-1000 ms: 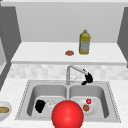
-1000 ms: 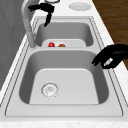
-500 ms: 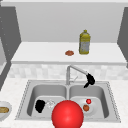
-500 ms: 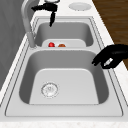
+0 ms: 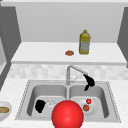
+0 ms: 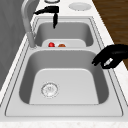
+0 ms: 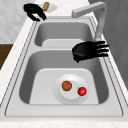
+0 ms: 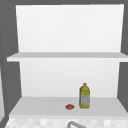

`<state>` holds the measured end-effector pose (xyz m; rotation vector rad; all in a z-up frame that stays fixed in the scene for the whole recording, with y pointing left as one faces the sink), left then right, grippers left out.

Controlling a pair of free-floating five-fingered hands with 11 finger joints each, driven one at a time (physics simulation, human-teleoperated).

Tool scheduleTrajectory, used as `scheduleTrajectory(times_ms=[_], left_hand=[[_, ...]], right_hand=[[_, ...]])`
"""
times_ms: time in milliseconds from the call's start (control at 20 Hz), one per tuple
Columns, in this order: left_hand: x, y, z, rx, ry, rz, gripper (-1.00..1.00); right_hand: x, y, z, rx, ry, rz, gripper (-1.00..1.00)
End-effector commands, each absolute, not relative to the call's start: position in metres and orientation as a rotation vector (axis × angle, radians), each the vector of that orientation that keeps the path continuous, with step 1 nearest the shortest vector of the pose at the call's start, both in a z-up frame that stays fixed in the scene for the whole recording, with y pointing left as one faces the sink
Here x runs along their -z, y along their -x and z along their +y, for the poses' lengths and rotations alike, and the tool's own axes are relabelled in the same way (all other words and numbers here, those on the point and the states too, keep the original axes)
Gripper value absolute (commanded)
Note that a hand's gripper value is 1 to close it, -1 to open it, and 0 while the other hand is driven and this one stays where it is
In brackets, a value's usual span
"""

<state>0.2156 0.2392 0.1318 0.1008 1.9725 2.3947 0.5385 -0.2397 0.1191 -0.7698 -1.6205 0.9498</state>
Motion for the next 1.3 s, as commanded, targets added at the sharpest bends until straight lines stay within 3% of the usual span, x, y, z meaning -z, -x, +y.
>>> scheduleTrajectory(times_ms=[0, 1250], left_hand=[[-0.132, -0.216, 0.239, -2.395, -0.101, 1.973, 0.00], [-0.132, -0.216, 0.239, -2.395, -0.101, 1.973, 0.00]], right_hand=[[-0.119, -0.539, -0.240, -0.950, 0.770, -1.620, -1.00], [-0.189, -0.502, -0.247, -1.134, 0.880, -1.525, -1.00]])
